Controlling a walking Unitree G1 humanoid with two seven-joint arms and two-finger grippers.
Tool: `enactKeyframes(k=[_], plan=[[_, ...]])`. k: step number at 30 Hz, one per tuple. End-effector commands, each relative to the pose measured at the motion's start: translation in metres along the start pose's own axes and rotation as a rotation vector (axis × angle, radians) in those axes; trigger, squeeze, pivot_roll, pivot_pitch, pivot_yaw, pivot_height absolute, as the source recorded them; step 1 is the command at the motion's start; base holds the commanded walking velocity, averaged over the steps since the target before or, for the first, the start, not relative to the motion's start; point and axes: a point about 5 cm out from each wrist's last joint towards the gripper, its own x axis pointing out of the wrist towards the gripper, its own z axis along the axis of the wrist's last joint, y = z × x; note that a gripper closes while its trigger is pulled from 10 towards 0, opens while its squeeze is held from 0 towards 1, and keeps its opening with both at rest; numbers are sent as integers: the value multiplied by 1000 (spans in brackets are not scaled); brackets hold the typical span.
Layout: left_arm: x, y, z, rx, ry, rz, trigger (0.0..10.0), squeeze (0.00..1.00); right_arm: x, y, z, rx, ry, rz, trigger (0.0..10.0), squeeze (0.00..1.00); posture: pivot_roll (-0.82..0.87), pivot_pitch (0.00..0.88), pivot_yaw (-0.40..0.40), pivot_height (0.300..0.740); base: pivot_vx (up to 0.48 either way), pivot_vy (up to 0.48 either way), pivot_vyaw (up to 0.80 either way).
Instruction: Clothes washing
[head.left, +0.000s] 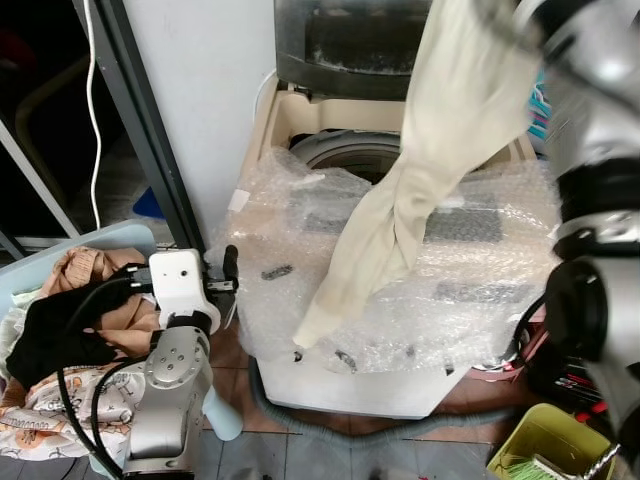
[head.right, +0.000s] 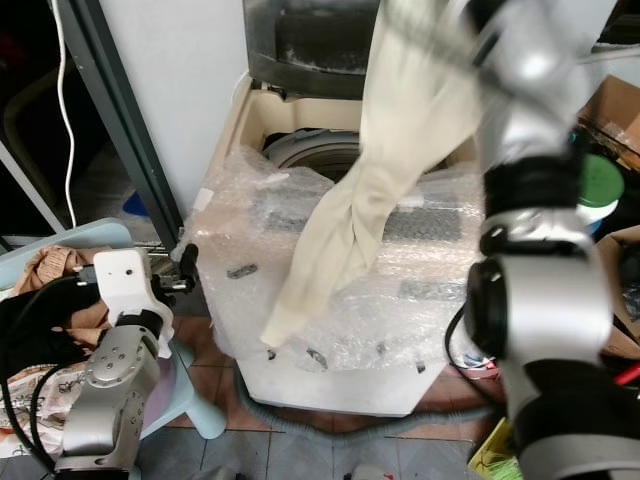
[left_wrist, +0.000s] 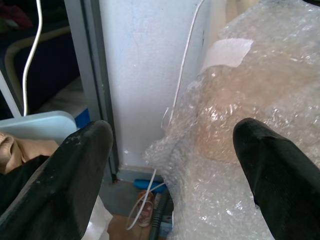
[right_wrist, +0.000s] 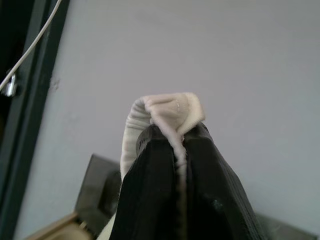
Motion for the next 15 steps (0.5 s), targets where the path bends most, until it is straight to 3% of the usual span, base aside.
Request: enactKeyframes(k=[1, 5, 10, 11, 13, 14, 15], plan=[[0, 1, 5, 6, -24, -2, 10000, 0, 4, 8, 4, -8, -27, 55, 10000, 0, -21, 0, 22, 740, 300, 0, 0], [3, 1, 6, 6, -24, -2, 10000, 0, -4, 27, -15, 33, 20, 174, 10000, 0, -31, 0, 26, 740, 326, 0, 0], [2, -2, 3, 4, -8, -8, 10000, 0, -24, 44, -38, 116, 102, 305, 10000, 0, -30, 0, 26, 740, 0, 0, 0], [2, -3, 3, 3, -6, -10, 10000, 0, -32, 52, -48, 167, 162, 378, 10000, 0, -26, 0, 23, 740, 0, 0, 0], [1, -3, 3, 3, -3, -11, 10000, 0, -48, 61, -67, 170, 274, 449, 10000, 0, -26, 0, 24, 740, 0, 0, 0], [1, -2, 3, 3, -2, -8, 10000, 0, -55, 59, -78, 179, 335, 399, 10000, 1000, -22, 0, 23, 740, 0, 0, 0], [1, -2, 3, 3, -2, -7, 10000, 0, -57, 58, -80, 181, 349, 384, 10000, 1000, -22, 0, 23, 740, 0, 0, 0]])
